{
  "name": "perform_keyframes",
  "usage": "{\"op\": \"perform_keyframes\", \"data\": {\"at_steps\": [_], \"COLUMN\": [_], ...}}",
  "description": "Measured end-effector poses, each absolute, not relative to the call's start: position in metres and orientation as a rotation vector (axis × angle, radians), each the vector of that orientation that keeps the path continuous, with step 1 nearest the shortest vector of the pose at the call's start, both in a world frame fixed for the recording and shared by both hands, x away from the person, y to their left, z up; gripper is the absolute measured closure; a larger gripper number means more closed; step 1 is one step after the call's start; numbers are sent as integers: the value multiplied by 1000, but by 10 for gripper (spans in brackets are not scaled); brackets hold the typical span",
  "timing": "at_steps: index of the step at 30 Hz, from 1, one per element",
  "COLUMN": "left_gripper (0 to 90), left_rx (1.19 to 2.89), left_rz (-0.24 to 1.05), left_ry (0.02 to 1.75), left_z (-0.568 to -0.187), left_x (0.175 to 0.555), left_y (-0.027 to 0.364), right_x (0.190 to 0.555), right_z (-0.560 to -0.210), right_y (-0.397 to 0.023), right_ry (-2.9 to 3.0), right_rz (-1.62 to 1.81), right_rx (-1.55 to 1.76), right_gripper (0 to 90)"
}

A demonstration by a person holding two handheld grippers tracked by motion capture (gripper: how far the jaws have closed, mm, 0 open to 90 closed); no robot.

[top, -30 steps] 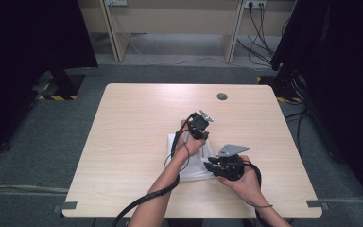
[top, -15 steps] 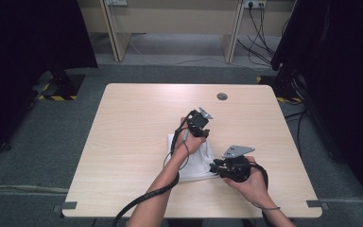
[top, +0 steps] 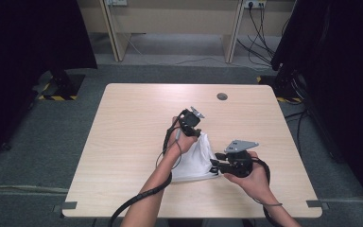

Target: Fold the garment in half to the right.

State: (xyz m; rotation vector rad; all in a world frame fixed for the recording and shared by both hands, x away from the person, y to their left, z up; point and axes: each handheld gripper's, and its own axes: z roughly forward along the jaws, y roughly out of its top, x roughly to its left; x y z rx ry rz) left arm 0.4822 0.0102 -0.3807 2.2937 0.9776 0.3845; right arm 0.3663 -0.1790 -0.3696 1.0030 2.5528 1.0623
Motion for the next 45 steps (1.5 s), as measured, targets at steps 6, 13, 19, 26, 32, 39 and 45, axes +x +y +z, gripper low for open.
{"op": "perform_keyframes", "data": {"at_steps": [6,13,19,26,32,39,45], "left_gripper": [663,649,642,628,622,609,599], "left_rx": [2312,2325,2338,2341,2334,2310,2325], "left_rz": [372,367,379,392,396,407,413], "left_ry": [975,946,918,912,912,916,909], "left_z": [-389,-393,-393,-396,-396,-391,-392], "left_x": [481,479,477,476,477,480,480], "left_y": [8,1,-9,-14,-16,-16,-18], "right_x": [372,367,361,358,354,355,363], "right_z": [-383,-389,-378,-378,-383,-378,-368], "right_y": [-172,-175,-180,-185,-185,-188,-188], "right_ry": [2602,2625,2614,2616,2635,2634,2561], "right_rz": [1039,1032,1037,1021,997,987,1026], "right_rx": [1028,1016,982,983,977,972,1034], "right_gripper": [698,855,871,870,866,809,711]}}
